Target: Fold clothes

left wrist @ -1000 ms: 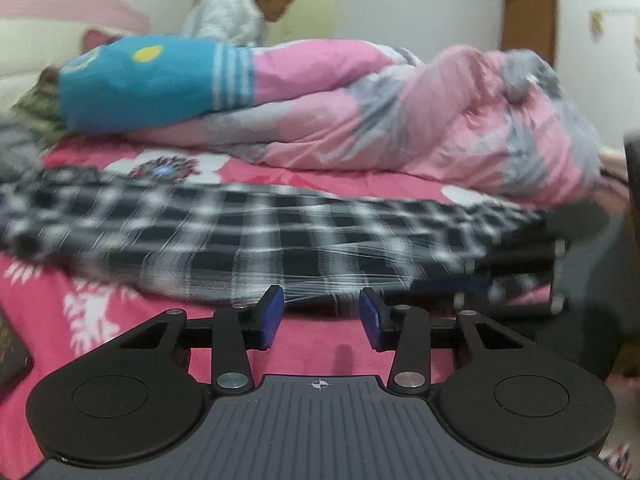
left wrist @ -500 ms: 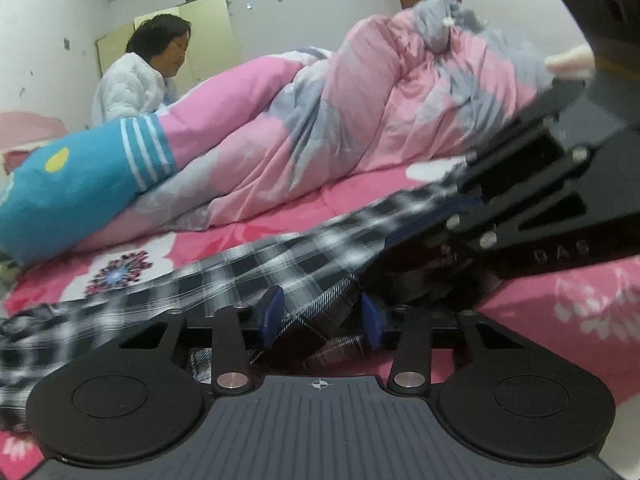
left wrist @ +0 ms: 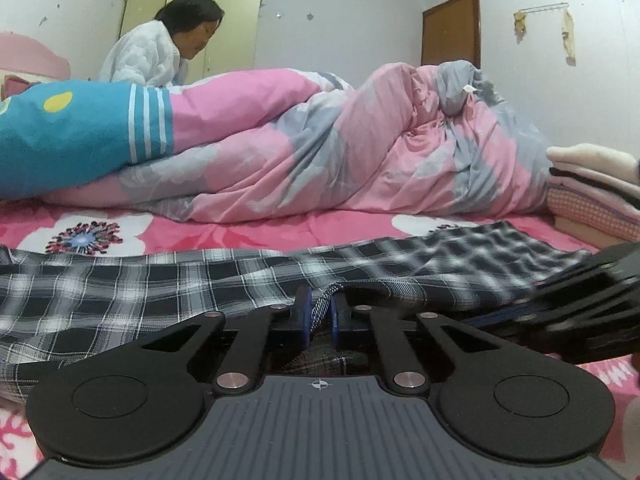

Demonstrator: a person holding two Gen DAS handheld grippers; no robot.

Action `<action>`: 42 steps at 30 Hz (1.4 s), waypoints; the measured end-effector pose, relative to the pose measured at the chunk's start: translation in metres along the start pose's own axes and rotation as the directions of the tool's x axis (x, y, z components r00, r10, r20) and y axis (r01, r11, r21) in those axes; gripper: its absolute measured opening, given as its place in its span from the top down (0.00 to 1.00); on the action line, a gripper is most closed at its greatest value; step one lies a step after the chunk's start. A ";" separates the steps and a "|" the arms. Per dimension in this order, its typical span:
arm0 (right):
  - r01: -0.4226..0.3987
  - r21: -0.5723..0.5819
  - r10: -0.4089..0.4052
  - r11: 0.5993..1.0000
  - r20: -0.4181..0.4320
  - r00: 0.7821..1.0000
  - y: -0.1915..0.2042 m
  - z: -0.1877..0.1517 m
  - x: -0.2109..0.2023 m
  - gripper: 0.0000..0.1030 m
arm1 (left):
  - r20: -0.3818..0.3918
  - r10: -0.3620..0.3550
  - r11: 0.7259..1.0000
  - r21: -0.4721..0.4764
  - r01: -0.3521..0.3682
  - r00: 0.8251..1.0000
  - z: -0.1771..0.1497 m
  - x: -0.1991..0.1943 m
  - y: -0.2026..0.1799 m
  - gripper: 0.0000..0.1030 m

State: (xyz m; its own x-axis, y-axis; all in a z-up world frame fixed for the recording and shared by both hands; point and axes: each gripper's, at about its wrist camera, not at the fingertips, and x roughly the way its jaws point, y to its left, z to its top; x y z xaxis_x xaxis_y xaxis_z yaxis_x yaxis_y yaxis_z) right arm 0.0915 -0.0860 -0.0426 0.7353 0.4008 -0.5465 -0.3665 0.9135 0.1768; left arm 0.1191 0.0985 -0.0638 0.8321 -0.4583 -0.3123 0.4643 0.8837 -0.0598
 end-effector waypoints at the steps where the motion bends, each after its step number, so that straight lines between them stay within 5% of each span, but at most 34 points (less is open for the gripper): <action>1: 0.027 0.009 -0.027 1.000 -0.012 1.000 0.000 0.001 0.008 0.97 | 0.005 -0.002 1.000 0.004 0.001 1.000 0.000 -0.001 -0.001 0.93; 7: 0.130 0.215 -0.096 0.968 -0.159 0.983 -0.033 0.006 0.060 0.97 | 0.013 -0.001 1.000 0.000 0.001 1.000 -0.001 -0.001 -0.001 0.93; 13: 0.126 0.182 -0.090 0.975 -0.191 0.977 -0.014 -0.016 0.020 0.97 | 0.010 -0.012 1.000 -0.009 0.012 1.000 -0.001 -0.001 0.001 0.93; 19: 0.141 0.219 -0.113 0.966 -0.133 0.985 -0.023 0.009 0.022 0.97 | 0.018 -0.008 1.000 0.008 0.008 1.000 -0.003 -0.003 -0.001 0.93; 29: 0.160 0.242 -0.105 0.957 -0.223 0.969 -0.030 -0.009 0.001 0.97 | 0.007 -0.020 1.000 0.022 0.020 1.000 -0.003 -0.004 -0.001 0.93; 34: 0.069 0.276 -0.035 0.959 -0.126 0.991 -0.032 0.012 0.024 0.97 | 0.006 -0.025 0.999 0.024 0.025 1.000 -0.004 -0.005 0.000 0.93; 38: -0.012 0.294 0.059 0.956 -0.150 0.987 -0.027 -0.009 0.048 0.96 | -0.007 -0.041 0.999 0.012 0.041 0.999 -0.005 -0.006 0.004 0.93; 42: -0.056 0.256 0.102 0.965 -0.169 0.980 -0.016 -0.012 0.028 0.96 | -0.020 -0.059 0.998 0.007 0.059 0.998 -0.006 -0.006 0.006 0.93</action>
State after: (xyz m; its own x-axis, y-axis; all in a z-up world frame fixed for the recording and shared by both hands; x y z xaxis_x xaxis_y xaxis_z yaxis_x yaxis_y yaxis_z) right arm 0.1108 -0.0899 -0.0708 0.5872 0.4740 -0.6562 -0.2485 0.8771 0.4111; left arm 0.1152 0.1074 -0.0676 0.7972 -0.5073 -0.3273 0.5143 0.8546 -0.0717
